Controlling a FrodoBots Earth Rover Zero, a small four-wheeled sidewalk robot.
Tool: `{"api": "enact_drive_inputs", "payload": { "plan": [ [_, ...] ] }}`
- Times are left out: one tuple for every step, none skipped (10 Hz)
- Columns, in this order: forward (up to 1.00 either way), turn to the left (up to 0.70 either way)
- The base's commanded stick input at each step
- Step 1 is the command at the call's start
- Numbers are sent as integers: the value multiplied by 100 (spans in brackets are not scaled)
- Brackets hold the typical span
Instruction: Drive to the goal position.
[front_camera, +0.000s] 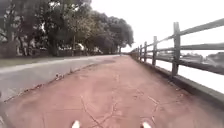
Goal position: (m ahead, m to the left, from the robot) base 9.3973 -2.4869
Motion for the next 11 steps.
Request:
{"api": "enact_drive_inputs", "payload": {
  "plan": [
    [50,0],
    [50,0],
    [50,0],
    [50,0],
    [50,0],
    [50,0],
    [50,0],
    [50,0],
    [50,0],
    [50,0],
    [50,0]
  ]
}}
